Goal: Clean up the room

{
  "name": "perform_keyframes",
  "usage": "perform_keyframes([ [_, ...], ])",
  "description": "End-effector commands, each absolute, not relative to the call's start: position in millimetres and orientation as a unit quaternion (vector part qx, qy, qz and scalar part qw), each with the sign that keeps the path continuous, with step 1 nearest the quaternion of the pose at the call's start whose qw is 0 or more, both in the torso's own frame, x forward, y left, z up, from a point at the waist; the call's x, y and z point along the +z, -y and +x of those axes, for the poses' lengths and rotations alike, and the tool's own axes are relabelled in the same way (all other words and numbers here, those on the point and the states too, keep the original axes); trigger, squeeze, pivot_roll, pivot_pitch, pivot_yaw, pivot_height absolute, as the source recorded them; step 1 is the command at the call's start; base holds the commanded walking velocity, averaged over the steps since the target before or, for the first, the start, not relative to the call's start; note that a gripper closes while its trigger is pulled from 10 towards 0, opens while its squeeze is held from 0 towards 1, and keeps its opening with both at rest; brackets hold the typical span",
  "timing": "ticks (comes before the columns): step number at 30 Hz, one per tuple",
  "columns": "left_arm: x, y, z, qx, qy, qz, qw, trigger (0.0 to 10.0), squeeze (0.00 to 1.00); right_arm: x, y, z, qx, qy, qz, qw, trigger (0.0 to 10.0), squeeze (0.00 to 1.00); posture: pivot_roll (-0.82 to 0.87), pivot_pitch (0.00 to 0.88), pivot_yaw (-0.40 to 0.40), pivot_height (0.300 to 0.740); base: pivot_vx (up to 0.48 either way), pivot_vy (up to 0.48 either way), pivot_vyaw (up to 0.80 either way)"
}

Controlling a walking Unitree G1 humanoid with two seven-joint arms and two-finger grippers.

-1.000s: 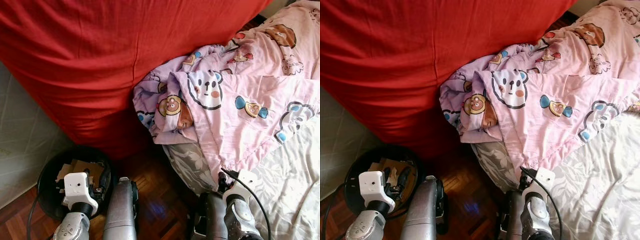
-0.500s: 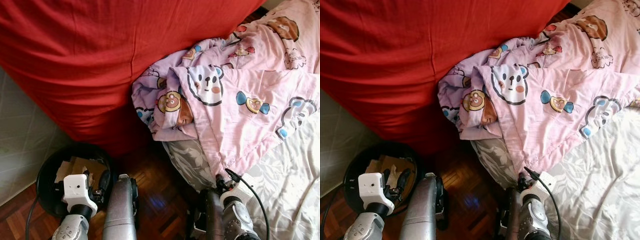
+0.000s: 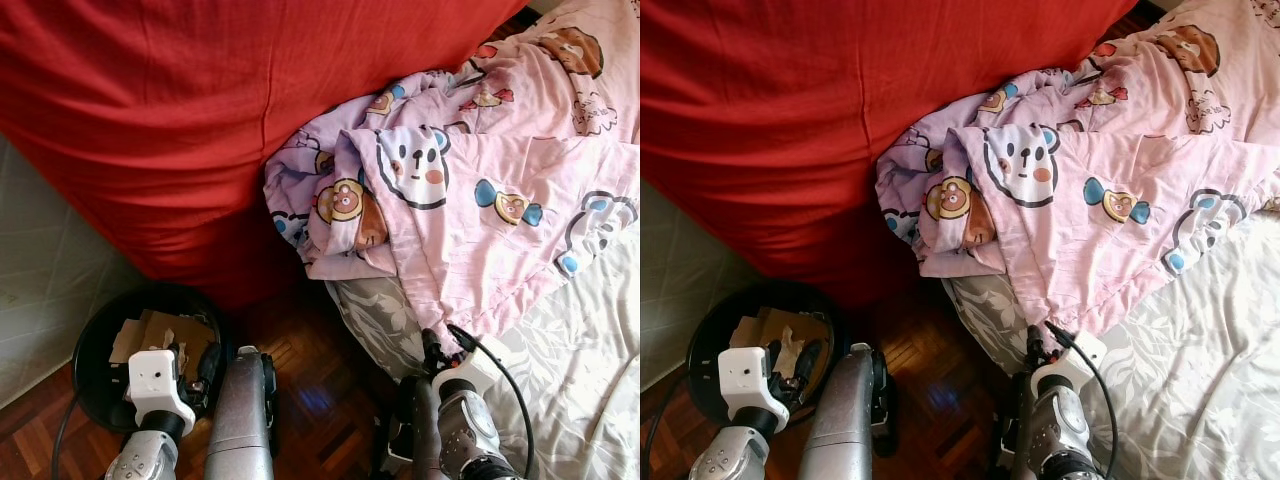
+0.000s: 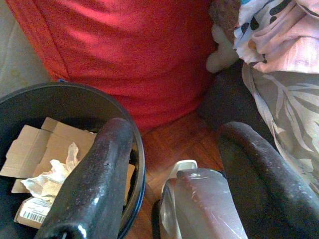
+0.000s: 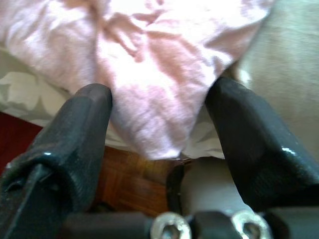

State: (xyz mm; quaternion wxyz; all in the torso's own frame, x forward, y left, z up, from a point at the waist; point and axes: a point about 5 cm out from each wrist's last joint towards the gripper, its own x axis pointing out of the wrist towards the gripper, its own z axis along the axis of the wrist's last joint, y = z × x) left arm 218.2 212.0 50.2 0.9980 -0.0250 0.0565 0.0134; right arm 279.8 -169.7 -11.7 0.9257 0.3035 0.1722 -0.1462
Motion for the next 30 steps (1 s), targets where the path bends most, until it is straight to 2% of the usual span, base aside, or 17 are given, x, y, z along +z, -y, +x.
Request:
perform_keyframes([
  [1,39,-214,207,0.018,-0.082,-0.027,0.996,10.0,0.0,-25,174,266,-0.179,-0.201,0.316,0.91,10.0,0.0,0.23,0.424,0.003,0.614,0.0,0.0,0.0],
  [16,39,-216,199,0.02,-0.08,-0.021,0.996,10.0,0.0,-16,165,278,-0.147,-0.185,0.339,0.911,10.0,0.0,0.27,0.438,0.008,0.614,0.0,0.0,0.0],
  [17,39,-216,199,0.019,-0.08,-0.02,0.996,10.0,0.0,-16,166,278,-0.15,-0.184,0.339,0.91,4.2,0.0,0.26,0.438,0.009,0.614,0.0,0.0,0.0],
  [18,39,-216,199,0.019,-0.08,-0.02,0.996,10.0,0.0,-16,166,278,-0.15,-0.184,0.339,0.91,4.2,0.0,0.26,0.438,0.009,0.614,0.0,0.0,0.0],
  [19,40,-215,199,0.018,-0.08,-0.019,0.996,10.0,0.0,-16,167,278,-0.153,-0.183,0.338,0.91,1.5,0.0,0.26,0.438,0.009,0.614,0.0,0.0,0.0],
  [20,40,-215,199,0.017,-0.08,-0.019,0.996,10.0,0.0,-15,169,278,-0.157,-0.181,0.333,0.912,0.0,0.0,0.26,0.438,0.009,0.614,0.0,0.0,0.0],
  [30,41,-212,200,0.017,-0.079,-0.02,0.997,10.0,0.0,-17,173,275,-0.155,-0.183,0.322,0.916,0.0,0.0,0.26,0.445,0.001,0.614,0.0,0.0,0.0],
])
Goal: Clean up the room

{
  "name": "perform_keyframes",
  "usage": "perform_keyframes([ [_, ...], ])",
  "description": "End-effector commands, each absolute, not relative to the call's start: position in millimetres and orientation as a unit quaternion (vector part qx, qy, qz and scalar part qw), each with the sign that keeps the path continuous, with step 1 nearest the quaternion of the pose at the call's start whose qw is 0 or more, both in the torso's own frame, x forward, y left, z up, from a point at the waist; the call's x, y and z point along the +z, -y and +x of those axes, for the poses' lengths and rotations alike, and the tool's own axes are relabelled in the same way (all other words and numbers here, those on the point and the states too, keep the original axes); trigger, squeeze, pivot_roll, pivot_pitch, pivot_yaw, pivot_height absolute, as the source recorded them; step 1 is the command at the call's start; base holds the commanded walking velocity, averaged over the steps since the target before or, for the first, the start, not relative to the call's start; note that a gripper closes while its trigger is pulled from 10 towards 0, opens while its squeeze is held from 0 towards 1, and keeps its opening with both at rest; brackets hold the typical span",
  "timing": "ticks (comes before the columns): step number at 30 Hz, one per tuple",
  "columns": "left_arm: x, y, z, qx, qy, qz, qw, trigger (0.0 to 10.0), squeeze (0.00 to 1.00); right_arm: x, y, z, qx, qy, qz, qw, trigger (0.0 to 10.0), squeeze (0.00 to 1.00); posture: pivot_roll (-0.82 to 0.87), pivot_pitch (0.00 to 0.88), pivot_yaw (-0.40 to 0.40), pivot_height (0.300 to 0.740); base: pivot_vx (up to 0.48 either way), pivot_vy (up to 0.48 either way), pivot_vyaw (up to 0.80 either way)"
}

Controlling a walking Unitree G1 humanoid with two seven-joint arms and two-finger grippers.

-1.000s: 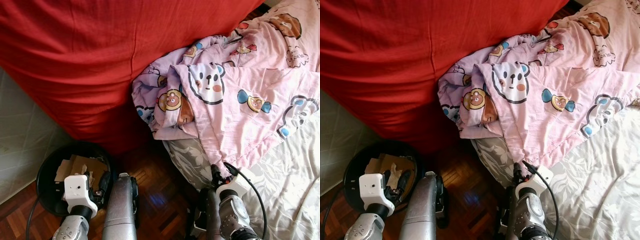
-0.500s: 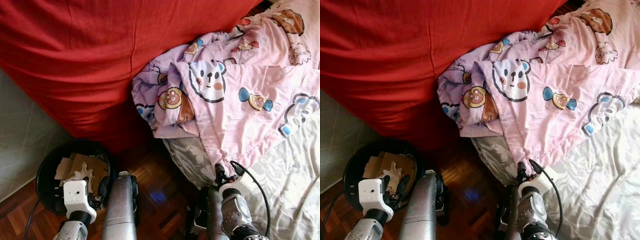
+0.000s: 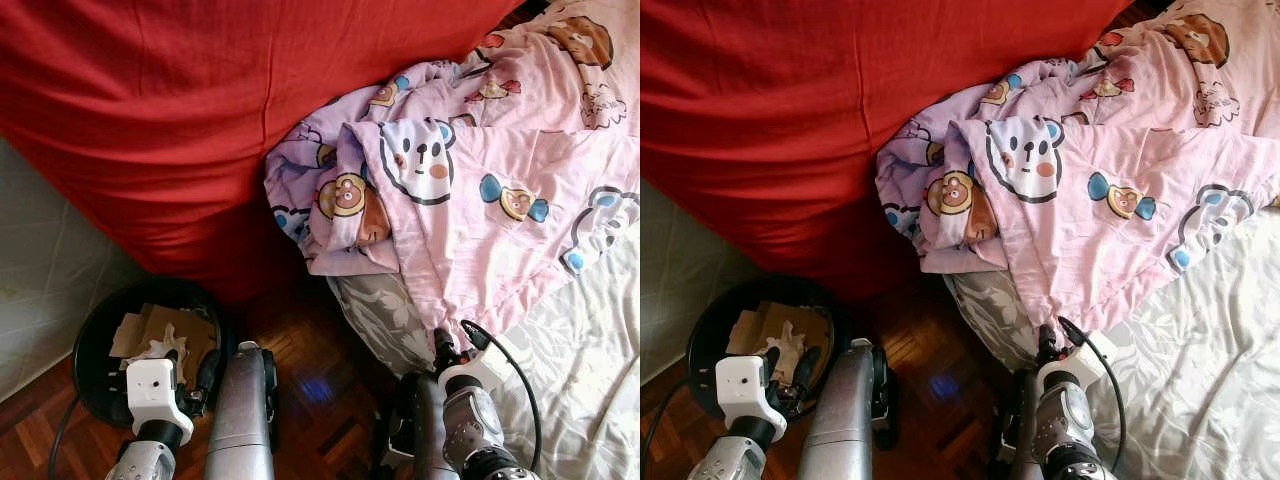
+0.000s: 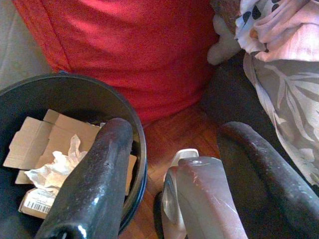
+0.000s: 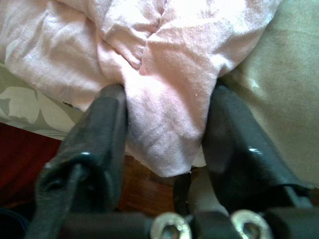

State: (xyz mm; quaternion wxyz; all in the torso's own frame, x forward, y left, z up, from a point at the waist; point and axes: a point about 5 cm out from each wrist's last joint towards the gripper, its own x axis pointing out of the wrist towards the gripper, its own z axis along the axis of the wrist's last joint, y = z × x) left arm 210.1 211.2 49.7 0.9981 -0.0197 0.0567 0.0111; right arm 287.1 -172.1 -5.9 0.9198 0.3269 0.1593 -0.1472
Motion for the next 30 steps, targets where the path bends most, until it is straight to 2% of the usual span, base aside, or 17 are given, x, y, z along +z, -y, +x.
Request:
perform_keyframes([
  [1,41,-212,200,0.017,-0.079,-0.02,0.997,10.0,0.0,-17,173,275,-0.155,-0.183,0.322,0.916,0.0,0.0,0.26,0.445,0.001,0.614,0.0,0.0,0.0],
  [17,46,-205,206,0.004,-0.07,-0.011,0.998,10.0,0.0,-16,170,276,-0.146,-0.181,0.308,0.923,0.0,0.0,0.25,0.427,-0.003,0.614,0.0,0.0,0.0],
  [30,46,-193,231,0.021,-0.052,-0.046,0.997,10.0,0.0,-9,193,274,-0.153,-0.144,0.257,0.944,0.0,0.0,0.18,0.311,-0.049,0.614,0.0,0.0,0.0],
])
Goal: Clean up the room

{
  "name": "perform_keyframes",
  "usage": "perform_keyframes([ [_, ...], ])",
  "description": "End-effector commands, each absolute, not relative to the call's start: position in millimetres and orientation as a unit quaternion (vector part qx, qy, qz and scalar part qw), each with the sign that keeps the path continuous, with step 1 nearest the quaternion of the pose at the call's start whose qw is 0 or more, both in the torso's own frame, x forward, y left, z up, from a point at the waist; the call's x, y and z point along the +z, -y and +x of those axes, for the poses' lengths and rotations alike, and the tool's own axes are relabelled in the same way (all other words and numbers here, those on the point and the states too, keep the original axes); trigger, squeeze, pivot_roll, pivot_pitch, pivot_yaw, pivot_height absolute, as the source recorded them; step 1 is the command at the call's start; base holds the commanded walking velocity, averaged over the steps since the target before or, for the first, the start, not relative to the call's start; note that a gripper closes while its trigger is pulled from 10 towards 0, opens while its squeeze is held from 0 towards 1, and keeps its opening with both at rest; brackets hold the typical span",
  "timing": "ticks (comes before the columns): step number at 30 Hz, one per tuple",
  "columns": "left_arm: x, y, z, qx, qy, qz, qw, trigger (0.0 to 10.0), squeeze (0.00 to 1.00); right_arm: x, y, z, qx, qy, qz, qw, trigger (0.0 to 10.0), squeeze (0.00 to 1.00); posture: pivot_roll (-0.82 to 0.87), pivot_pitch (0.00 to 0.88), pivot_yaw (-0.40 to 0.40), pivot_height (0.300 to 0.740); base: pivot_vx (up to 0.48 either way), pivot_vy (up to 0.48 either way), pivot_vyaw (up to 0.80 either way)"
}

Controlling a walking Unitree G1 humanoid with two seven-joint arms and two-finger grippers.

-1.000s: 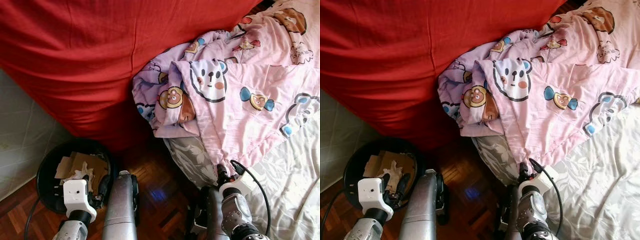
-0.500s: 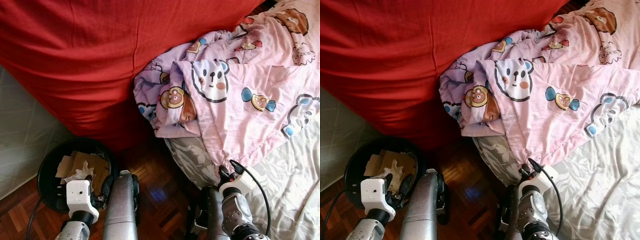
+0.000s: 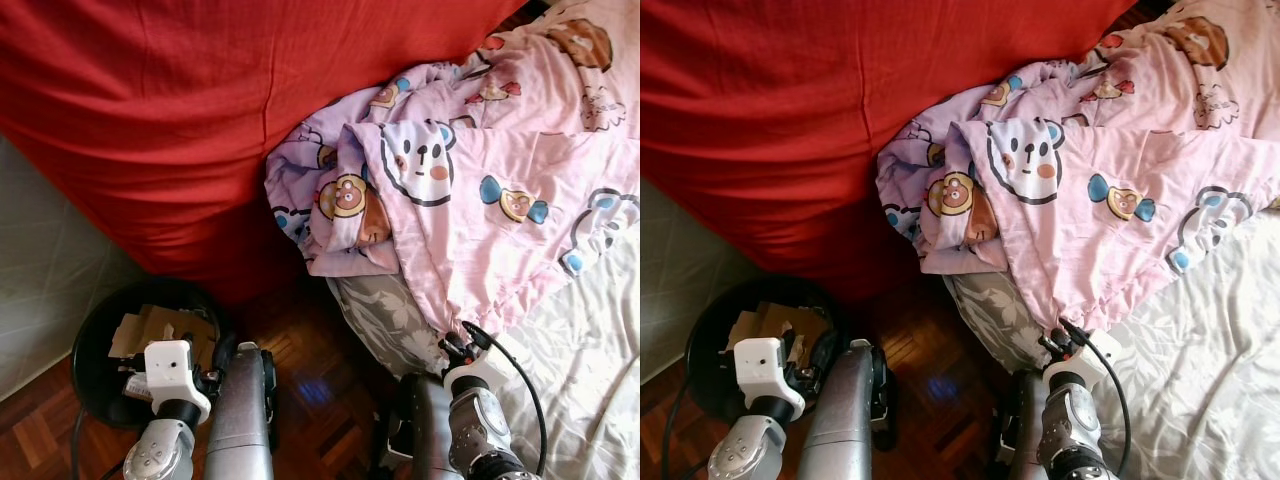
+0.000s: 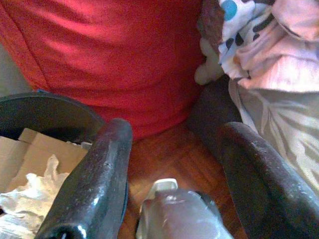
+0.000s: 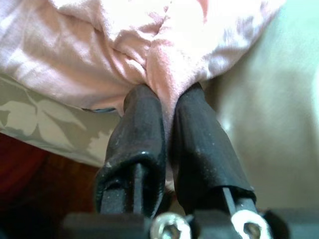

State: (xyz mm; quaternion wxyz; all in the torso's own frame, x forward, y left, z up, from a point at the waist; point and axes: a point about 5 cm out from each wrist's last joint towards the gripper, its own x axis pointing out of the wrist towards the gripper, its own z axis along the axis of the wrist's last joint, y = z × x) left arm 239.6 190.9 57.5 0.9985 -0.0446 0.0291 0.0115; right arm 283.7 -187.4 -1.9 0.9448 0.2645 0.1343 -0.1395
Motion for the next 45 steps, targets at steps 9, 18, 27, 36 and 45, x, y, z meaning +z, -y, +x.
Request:
perform_keyframes([
  [9,43,-193,240,0.041,-0.045,-0.073,0.996,10.0,0.0,4,191,276,-0.079,-0.104,0.156,0.979,10.0,0.0,0.13,0.239,-0.078,0.614,0.0,0.0,0.0],
  [18,41,-187,241,0.047,-0.042,-0.086,0.994,10.0,0.0,11,183,278,-0.007,-0.092,0.089,0.992,10.0,0.0,0.11,0.219,-0.086,0.614,0.0,0.0,0.0],
  [27,38,-188,237,0.053,-0.042,-0.089,0.994,10.0,0.0,13,183,278,-0.007,-0.09,0.083,0.992,10.0,0.0,0.11,0.195,-0.083,0.639,0.0,0.0,0.0],
  [36,34,-194,237,0.055,-0.05,-0.086,0.994,10.0,0.0,10,185,274,-0.026,-0.096,0.08,0.992,10.0,0.0,0.11,0.159,-0.064,0.699,0.0,0.0,0.0],
  [45,22,-199,233,0.064,-0.072,-0.087,0.992,10.0,0.0,9,195,272,-0.051,-0.097,0.072,0.991,10.0,0.0,0.11,0.126,-0.055,0.74,0.0,0.0,0.0],
])
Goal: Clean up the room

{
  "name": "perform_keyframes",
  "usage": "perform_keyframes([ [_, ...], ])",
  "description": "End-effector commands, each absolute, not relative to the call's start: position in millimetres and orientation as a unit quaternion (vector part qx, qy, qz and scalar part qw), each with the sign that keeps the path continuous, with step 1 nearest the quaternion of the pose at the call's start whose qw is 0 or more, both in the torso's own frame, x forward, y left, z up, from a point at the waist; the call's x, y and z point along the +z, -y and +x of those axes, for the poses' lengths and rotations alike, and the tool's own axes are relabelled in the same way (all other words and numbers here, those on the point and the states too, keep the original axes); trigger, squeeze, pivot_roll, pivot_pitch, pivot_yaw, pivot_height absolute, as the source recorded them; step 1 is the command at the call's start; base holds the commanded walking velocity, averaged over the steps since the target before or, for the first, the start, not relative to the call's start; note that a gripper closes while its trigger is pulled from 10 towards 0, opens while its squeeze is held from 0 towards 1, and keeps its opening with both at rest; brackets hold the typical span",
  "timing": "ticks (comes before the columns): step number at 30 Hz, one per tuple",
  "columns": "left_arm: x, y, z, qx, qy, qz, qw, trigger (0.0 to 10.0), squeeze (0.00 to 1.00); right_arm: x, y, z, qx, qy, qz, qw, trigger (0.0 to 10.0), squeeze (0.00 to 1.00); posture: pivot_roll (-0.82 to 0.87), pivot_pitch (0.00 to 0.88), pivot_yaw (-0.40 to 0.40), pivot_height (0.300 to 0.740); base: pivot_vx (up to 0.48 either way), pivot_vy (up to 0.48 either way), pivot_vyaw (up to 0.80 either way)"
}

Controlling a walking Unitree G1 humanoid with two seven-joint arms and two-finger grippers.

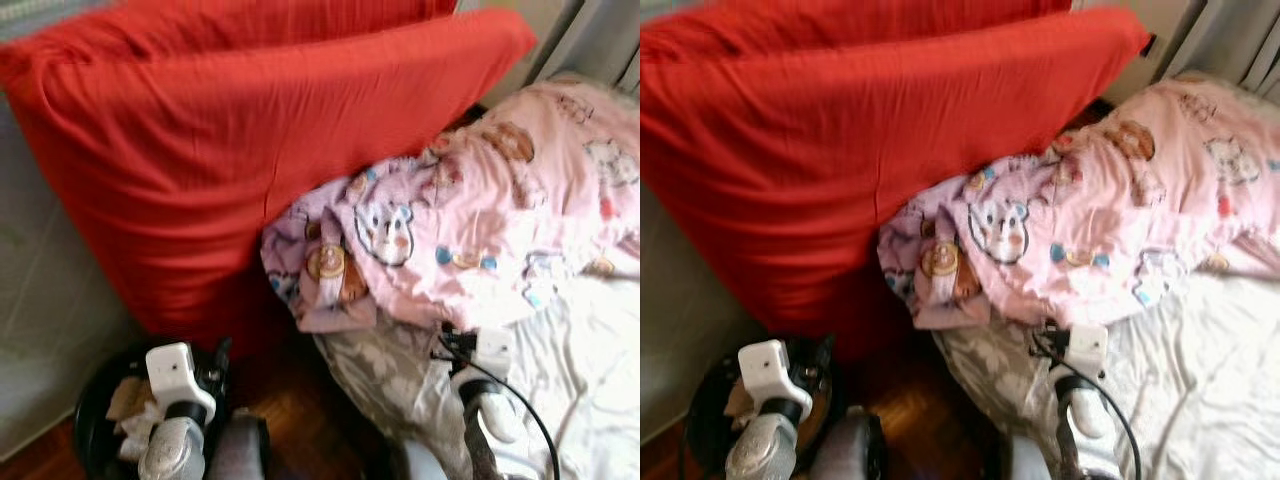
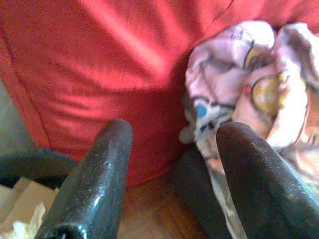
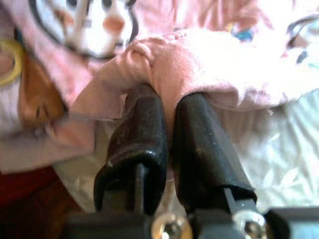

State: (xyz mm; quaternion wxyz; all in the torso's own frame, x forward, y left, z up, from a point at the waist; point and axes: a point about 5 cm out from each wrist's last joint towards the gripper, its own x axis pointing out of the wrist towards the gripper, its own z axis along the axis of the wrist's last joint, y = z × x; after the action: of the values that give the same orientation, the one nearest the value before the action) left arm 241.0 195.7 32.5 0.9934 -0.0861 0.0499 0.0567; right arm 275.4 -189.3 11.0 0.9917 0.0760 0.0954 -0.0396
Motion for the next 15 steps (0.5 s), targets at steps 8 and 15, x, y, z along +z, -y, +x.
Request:
perform_keyframes([
  [8,-14,-216,216,0.094,-0.152,-0.085,0.98,10.0,0.0,10,194,274,-0.055,-0.096,0.077,0.991,10.0,0.0,0.13,0.093,-0.05,0.74,0.0,0.0,0.0],
  [15,-46,-230,191,0.121,-0.244,-0.066,0.96,10.0,0.0,9,192,274,-0.057,-0.097,0.078,0.991,10.0,0.0,0.13,0.074,-0.052,0.74,0.0,0.0,0.0],
])
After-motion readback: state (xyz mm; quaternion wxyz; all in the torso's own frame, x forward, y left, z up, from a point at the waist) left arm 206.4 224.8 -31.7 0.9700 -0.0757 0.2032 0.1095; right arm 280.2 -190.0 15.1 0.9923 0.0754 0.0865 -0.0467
